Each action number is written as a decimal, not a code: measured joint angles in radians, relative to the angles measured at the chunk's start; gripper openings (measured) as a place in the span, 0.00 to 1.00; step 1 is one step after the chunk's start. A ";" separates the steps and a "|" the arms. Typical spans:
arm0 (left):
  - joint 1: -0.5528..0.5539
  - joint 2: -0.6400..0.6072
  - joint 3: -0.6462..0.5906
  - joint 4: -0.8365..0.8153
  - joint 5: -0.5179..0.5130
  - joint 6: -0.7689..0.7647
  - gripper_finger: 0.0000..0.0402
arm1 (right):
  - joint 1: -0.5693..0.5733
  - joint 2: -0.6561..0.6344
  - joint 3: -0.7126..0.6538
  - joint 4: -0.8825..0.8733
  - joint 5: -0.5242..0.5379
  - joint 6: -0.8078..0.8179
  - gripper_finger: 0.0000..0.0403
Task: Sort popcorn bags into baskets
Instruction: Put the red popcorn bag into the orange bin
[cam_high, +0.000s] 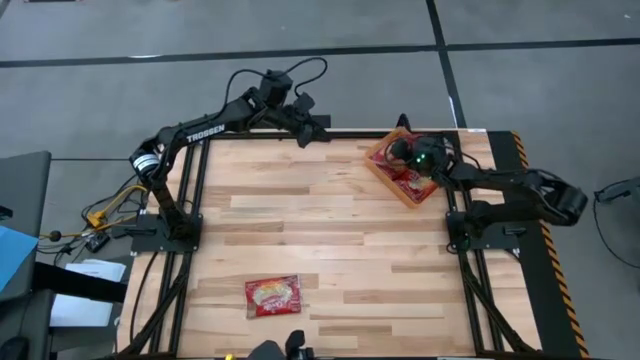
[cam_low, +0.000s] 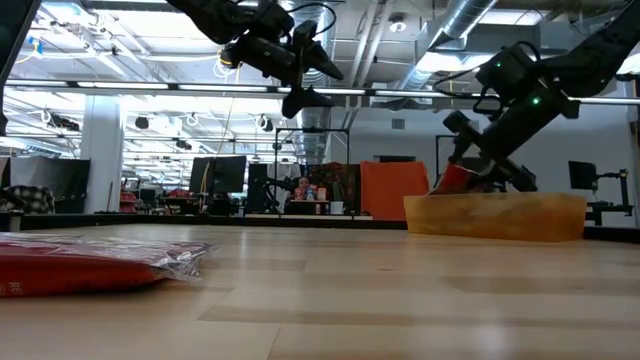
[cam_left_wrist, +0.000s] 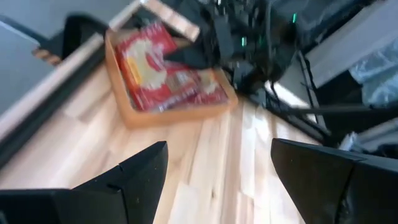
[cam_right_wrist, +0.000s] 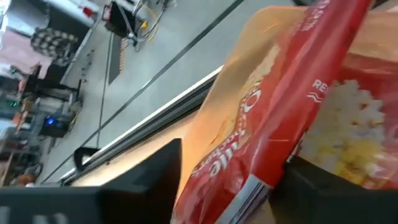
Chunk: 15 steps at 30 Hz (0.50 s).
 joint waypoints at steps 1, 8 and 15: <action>0.003 0.000 0.000 -0.022 0.010 0.011 0.68 | -0.005 -0.005 0.003 -0.003 -0.017 -0.012 0.59; 0.054 0.000 0.000 -0.185 0.102 0.067 0.68 | -0.011 -0.074 0.061 -0.208 -0.084 -0.167 0.63; 0.089 0.000 0.000 -0.383 0.161 0.183 0.68 | -0.003 -0.121 0.155 -0.554 -0.129 -0.346 0.59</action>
